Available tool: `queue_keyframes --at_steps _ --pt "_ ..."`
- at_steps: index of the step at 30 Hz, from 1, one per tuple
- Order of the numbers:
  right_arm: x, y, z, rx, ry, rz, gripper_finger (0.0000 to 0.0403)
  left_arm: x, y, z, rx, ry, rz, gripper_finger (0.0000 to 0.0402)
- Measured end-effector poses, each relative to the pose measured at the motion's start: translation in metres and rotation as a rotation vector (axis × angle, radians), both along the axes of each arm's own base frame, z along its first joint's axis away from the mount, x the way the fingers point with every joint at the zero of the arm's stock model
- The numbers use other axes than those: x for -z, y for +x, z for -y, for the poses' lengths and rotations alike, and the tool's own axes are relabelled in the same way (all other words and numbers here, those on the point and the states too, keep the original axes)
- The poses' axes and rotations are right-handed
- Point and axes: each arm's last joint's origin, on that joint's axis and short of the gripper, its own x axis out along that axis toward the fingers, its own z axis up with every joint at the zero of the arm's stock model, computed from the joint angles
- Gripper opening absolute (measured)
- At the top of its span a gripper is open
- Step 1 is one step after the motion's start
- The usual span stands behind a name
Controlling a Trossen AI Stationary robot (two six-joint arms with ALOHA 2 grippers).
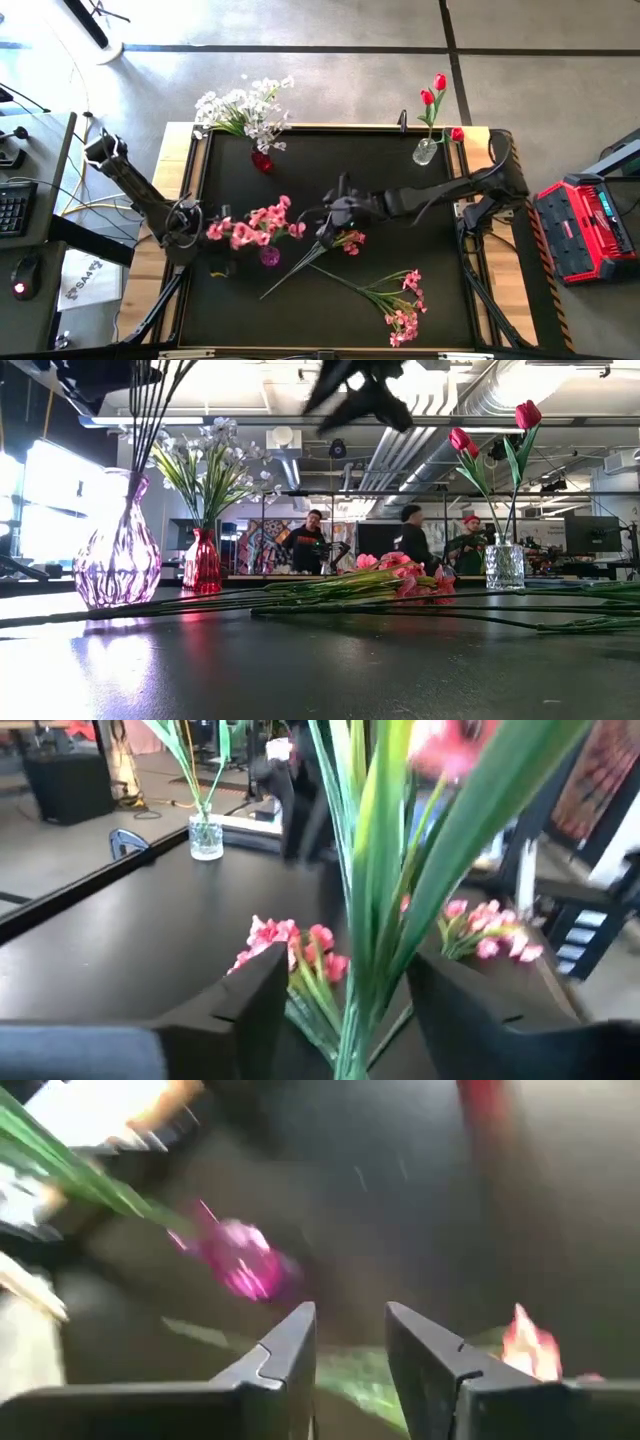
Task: Sort flowers into vase by color
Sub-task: Put the left pink flowers into the purple vase, then put the bottom pink flowers into the purple vase
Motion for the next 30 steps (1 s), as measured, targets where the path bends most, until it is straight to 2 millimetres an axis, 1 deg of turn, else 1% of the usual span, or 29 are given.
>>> queue_keyframes --at_steps 3,7,12,14,18,22,26,28,30 --pt "0.019 -0.001 -0.009 0.018 0.059 -0.117 0.011 -0.008 -0.005 -0.003 0.018 -0.05 0.034 0.0217" --pt "0.038 0.004 -0.023 -0.018 0.113 -0.18 0.011 -0.02 -0.014 -0.006 0.068 -0.102 0.081 0.0242" --pt "0.061 0.006 -0.042 -0.095 0.144 -0.268 0.011 -0.029 -0.023 -0.01 0.094 -0.138 0.119 0.0265" --pt "0.063 0.005 -0.052 -0.122 0.159 -0.278 0.011 -0.031 -0.024 -0.011 0.107 -0.143 0.104 0.0267" --pt "0.062 0.002 -0.07 -0.162 0.187 -0.253 0.011 -0.035 -0.022 -0.011 0.089 -0.141 -0.019 0.0267" --pt "0.064 -0.006 -0.083 -0.189 0.175 -0.296 0.011 -0.055 -0.022 -0.012 0.072 -0.109 -0.099 0.0267" --pt "0.069 -0.018 -0.093 -0.212 0.143 -0.384 0.011 -0.066 -0.028 -0.018 0.05 -0.088 -0.191 0.0266" --pt "0.07 -0.024 -0.098 -0.225 0.128 -0.414 0.011 -0.067 -0.032 -0.022 0.039 -0.117 -0.246 0.0266" --pt "0.073 -0.029 -0.104 -0.231 0.106 -0.43 0.011 -0.062 -0.035 -0.024 0.041 -0.158 -0.318 0.0266"
